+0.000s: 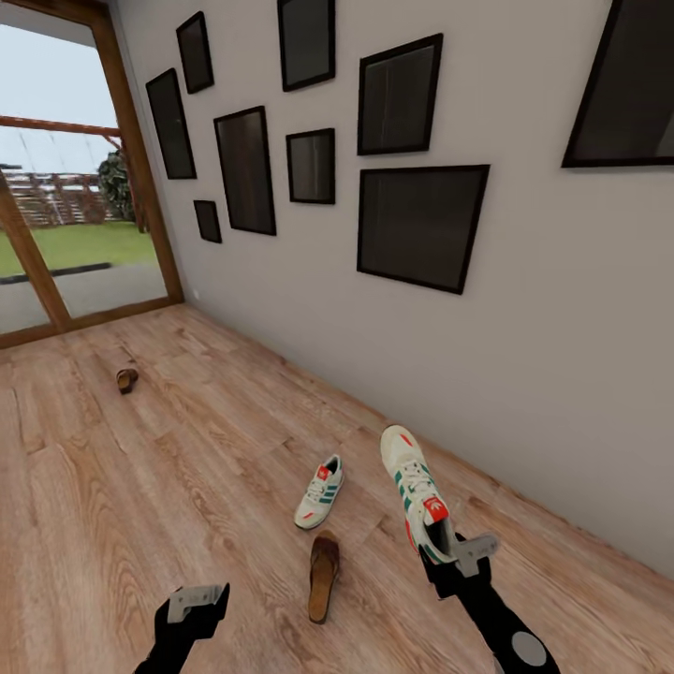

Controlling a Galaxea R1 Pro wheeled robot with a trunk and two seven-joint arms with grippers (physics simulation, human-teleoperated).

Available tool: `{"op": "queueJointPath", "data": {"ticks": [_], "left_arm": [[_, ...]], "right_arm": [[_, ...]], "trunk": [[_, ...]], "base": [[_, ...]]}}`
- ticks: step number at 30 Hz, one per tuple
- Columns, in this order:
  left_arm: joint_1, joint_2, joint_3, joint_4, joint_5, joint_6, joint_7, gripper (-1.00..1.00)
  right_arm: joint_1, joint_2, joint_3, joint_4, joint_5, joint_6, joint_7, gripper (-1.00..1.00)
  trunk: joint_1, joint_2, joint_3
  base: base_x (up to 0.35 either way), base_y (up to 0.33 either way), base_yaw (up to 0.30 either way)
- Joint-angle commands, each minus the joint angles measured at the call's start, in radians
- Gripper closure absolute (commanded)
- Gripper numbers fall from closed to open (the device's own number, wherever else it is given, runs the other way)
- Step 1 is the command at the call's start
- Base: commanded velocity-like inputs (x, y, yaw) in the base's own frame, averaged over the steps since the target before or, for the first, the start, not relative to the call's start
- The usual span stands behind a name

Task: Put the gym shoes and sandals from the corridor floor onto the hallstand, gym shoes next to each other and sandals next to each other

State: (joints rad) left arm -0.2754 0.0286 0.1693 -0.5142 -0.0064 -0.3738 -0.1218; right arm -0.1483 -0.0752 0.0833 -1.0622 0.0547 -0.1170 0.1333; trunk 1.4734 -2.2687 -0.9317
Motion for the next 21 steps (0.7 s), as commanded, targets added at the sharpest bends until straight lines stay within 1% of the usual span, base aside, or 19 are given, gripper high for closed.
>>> {"op": "queueJointPath", "data": {"ticks": [1, 9, 17, 21], "left_arm": [[-0.001, -0.001, 0.007, 0.001, 0.0, -0.002, -0.007, -1.0], [-0.001, -0.001, 0.006, 0.01, 0.001, -0.009, 0.003, -1.0], [-0.001, 0.001, 0.005, 0.001, 0.0, -0.009, 0.003, -1.0], [-0.001, 0.001, 0.005, -0.002, 0.001, -0.01, 0.002, -1.0]], "right_arm": [[-0.001, -0.002, 0.0, 0.0, 0.006, -0.003, 0.003, 1.0], [-0.001, -0.006, -0.002, -0.002, 0.007, 0.0, 0.014, 1.0], [-0.001, -0.006, -0.001, -0.002, 0.007, 0.0, 0.014, 1.0], [-0.001, -0.006, 0.0, -0.002, 0.007, 0.0, 0.014, 1.0]], "trunk": [[0.0, 0.0, -0.001], [0.0, 0.0, -0.001], [0.0, 0.0, -0.001], [0.0, 0.0, -0.001]], "base": [[0.179, -0.196, 0.0], [0.177, -0.19, 0.0], [0.076, -0.05, 0.0], [0.203, -0.168, 0.0]]}}
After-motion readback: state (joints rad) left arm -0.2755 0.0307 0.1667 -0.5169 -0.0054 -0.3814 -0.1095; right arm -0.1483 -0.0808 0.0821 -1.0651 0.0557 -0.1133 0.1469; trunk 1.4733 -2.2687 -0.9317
